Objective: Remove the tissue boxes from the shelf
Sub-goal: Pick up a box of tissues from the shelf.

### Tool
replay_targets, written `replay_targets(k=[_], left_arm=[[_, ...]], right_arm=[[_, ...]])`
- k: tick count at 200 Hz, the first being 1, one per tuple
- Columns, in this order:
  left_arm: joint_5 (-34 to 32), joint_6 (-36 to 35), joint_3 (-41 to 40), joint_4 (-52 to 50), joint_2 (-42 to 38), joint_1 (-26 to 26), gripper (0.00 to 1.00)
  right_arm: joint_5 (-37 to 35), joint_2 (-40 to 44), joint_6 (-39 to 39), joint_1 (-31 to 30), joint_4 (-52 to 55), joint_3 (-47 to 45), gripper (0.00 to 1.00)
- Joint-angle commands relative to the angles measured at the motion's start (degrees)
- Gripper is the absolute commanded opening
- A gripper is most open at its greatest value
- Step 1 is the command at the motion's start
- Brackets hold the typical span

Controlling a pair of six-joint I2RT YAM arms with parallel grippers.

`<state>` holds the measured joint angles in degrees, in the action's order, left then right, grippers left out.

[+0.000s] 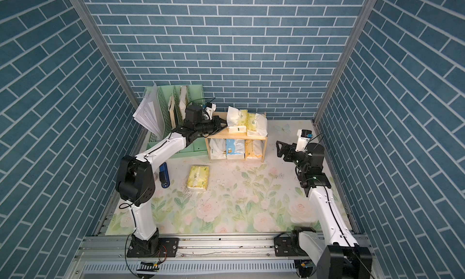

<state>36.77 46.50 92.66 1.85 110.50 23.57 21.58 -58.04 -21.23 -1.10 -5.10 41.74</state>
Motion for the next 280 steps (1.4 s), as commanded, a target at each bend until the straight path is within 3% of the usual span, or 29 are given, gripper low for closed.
replay_targets(k=[1,77,170,280], left_arm=[[0.76,-0.98,1.07,0.44,-0.08,0.51,0.02],[-3.07,-4.03,-0.97,-1.84,-5.90,0.51,0.00],[-8.98,-7.67,-9.75,-5.35,-18.96,0.51,0.00],[-10.28,-5.69,-30.17,-11.57,-45.01,2.73,0.00]], right_arm=[[-0.93,1.18,-0.48,-0.05,0.45,0.45,0.93],[-1.45,1.22,0.05,-0.04,0.80,0.69,0.93],[-1.12,0.47,-0.29,-0.01,-0.15,0.80,0.93],[-0.97,1.04,-2.36,-0.04,-1.23,0.80,0.93]])
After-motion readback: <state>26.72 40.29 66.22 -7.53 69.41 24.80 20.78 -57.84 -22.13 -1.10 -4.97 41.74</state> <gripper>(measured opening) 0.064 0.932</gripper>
